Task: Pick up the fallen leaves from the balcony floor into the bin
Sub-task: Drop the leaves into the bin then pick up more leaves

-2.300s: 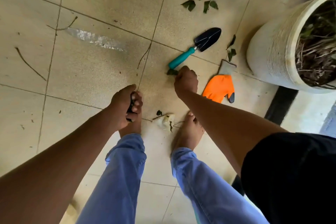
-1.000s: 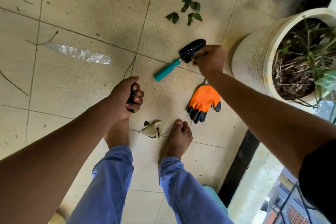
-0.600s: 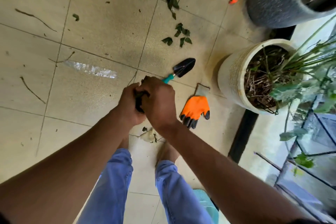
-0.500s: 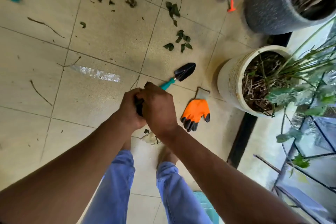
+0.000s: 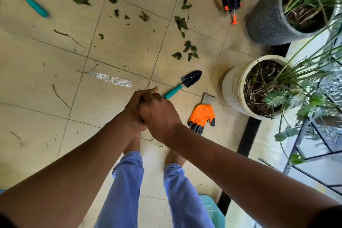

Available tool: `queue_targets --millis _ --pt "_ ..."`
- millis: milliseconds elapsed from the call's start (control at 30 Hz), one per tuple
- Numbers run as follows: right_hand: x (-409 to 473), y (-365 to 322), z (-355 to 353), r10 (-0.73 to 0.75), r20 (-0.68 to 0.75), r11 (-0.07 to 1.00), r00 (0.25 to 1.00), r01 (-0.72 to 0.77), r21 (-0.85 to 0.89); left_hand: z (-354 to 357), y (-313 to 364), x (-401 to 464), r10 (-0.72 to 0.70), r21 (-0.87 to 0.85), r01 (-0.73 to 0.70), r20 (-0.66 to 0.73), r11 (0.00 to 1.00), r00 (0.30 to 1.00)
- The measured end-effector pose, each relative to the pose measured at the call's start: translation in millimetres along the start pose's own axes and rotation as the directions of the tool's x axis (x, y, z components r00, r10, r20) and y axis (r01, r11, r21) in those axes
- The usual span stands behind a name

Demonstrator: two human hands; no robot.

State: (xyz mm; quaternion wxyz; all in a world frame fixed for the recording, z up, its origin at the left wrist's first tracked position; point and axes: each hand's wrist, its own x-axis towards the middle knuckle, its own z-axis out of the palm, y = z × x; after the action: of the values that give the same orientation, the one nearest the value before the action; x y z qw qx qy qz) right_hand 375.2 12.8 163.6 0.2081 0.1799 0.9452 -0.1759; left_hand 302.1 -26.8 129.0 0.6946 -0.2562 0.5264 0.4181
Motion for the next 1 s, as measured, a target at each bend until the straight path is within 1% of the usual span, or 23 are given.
queue_targets --millis 67,100,133,167,233,333,367,433,500,567,633,733,767,800,867,933,1000 --pt "-1 -5 0 0.029 0.03 0.998 0.999 -0.027 -0.065 -5 -7 2 0.035 -0.045 -0.037 -0.05 0.998 0.998" --pt "-1 -7 2 0.026 0.043 0.997 0.999 -0.022 -0.079 -7 -10 2 0.075 -0.045 -0.079 -0.081 0.996 0.994" --pt "-2 -8 2 0.015 0.065 0.997 0.998 -0.009 -0.078 -9 -12 2 0.087 -0.05 -0.092 -0.089 0.995 0.992" --pt "-4 -10 2 0.004 0.088 0.997 0.996 0.002 -0.073 -11 -14 2 0.055 -0.077 -0.06 -0.061 0.995 0.997" --pt "-8 -13 4 0.003 0.121 0.998 0.993 0.005 -0.065 -16 -15 3 -0.01 -0.063 0.008 -0.037 0.998 0.999" --pt "-14 -23 9 0.028 0.134 0.999 0.991 -0.031 0.021 -28 -18 7 -0.007 -0.034 0.005 -0.06 0.999 0.998" --pt "-16 -26 10 0.023 0.115 0.998 0.993 -0.029 0.056 -31 -19 9 0.007 -0.003 -0.007 -0.055 1.0 0.998" --pt "-19 -28 12 0.034 0.042 0.99 0.999 -0.04 0.138 -31 -20 11 0.013 0.005 -0.013 -0.058 1.0 0.998" --pt "-22 -26 8 0.093 0.009 0.97 0.996 -0.092 0.225 -29 -18 12 0.054 0.028 -0.052 -0.065 0.998 0.996" --pt "-26 -21 5 0.13 -0.013 0.955 0.991 -0.121 0.269 -30 -23 15 0.082 -0.038 -0.082 0.004 0.996 0.997" --pt "-30 -16 6 0.183 -0.033 0.94 0.983 -0.165 0.298 -30 -28 14 0.112 -0.024 -0.112 0.01 0.993 0.994" --pt "-35 -14 15 0.219 -0.053 0.945 0.974 -0.198 0.262 -28 -30 16 0.073 0.076 -0.072 -0.013 0.995 0.997" --pt "-37 -13 18 0.224 -0.062 0.942 0.973 -0.2 0.268 -28 -32 20 0.044 0.077 -0.042 -0.025 0.996 0.999" --pt "-37 -11 20 0.237 -0.065 0.938 0.969 -0.211 0.275 -30 -34 23 0.013 0.029 -0.011 -0.068 1.0 0.998" --pt "-36 -9 28 0.271 -0.096 0.936 0.958 -0.239 0.257 -36 -41 31 -0.013 -0.078 0.004 -0.105 0.997 0.994" --pt "-35 -11 34 0.291 -0.135 0.934 0.947 -0.25 0.256 -41 -47 32 -0.017 -0.13 0.008 -0.068 0.991 0.998" --pt "-33 -13 40 0.302 -0.169 0.919 0.938 -0.239 0.315 -42 -52 32 -0.012 -0.187 0.006 -0.031 0.982 0.999"
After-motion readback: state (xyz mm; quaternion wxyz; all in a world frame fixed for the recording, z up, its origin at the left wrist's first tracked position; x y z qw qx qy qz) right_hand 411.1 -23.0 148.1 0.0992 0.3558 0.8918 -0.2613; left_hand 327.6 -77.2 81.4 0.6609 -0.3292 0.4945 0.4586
